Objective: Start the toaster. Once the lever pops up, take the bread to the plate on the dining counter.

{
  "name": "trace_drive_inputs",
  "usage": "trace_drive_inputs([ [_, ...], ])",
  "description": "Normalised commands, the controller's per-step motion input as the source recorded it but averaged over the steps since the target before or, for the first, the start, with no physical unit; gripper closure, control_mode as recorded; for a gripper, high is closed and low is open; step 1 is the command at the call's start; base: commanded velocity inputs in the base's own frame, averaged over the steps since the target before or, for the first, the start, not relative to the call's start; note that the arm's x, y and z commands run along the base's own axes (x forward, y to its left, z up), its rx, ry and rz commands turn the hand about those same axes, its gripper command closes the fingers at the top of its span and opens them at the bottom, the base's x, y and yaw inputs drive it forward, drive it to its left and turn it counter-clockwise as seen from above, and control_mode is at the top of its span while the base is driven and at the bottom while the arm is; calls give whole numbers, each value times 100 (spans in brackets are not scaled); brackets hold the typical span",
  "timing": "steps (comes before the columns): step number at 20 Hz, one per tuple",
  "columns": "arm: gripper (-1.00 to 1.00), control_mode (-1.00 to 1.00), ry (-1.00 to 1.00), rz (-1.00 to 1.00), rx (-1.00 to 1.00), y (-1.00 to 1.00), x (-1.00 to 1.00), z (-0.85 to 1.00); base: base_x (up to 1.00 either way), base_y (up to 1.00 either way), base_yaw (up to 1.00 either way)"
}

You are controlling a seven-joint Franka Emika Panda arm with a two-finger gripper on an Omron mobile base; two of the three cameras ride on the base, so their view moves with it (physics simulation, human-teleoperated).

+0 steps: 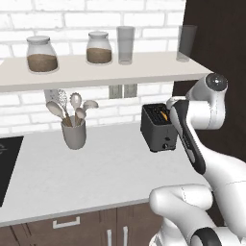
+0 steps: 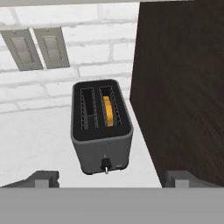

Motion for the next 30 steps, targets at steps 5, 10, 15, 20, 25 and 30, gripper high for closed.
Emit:
trace_drive_inputs([
  [5, -100, -100, 0, 0, 0, 0, 0, 0, 0, 0, 0],
  [10, -100, -100, 0, 0, 0, 0, 0, 0, 0, 0, 0],
  [15, -100, -100, 0, 0, 0, 0, 0, 0, 0, 0, 0],
  [20, -100, -100, 0, 0, 0, 0, 0, 0, 0, 0, 0],
  [25, -100, -100, 0, 0, 0, 0, 0, 0, 0, 0, 0],
  [30, -100, -100, 0, 0, 0, 0, 0, 0, 0, 0, 0],
])
